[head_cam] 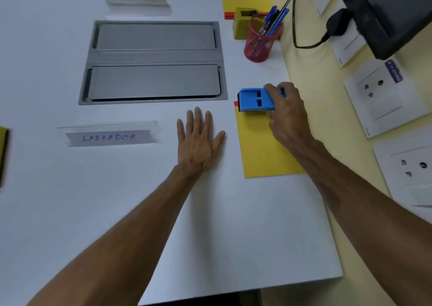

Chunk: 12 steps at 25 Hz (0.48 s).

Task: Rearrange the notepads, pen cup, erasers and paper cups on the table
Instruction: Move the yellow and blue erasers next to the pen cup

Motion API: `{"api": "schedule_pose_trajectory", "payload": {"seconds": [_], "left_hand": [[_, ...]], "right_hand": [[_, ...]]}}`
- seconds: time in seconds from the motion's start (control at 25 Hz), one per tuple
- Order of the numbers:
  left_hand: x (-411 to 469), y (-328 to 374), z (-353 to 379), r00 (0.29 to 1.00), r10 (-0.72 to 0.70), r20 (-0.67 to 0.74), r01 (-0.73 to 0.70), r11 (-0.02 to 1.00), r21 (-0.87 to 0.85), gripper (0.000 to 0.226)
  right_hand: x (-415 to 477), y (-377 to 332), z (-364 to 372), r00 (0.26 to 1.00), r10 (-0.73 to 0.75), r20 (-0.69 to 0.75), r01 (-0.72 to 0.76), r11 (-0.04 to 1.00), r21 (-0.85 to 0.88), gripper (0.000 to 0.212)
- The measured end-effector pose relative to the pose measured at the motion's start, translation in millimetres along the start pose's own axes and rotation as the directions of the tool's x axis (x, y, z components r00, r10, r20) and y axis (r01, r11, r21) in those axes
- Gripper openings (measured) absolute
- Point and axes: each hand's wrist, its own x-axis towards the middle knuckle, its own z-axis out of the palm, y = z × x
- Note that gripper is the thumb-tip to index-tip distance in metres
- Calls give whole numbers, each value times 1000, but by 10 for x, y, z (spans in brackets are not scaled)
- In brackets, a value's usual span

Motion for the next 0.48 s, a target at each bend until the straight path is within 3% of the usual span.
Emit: {"api": "schedule_pose_trajectory", "payload": {"seconds": [0.16, 0.48], "left_hand": [[8, 48, 175, 995, -28, -97, 34, 998, 58, 76], [3, 67, 171, 992, -56, -112, 60, 997, 41, 75]], "right_hand": [[436, 221, 178, 998, -54, 18, 55, 997, -47, 67], [626, 482, 273, 994, -13, 110, 19, 998, -52, 60]]}}
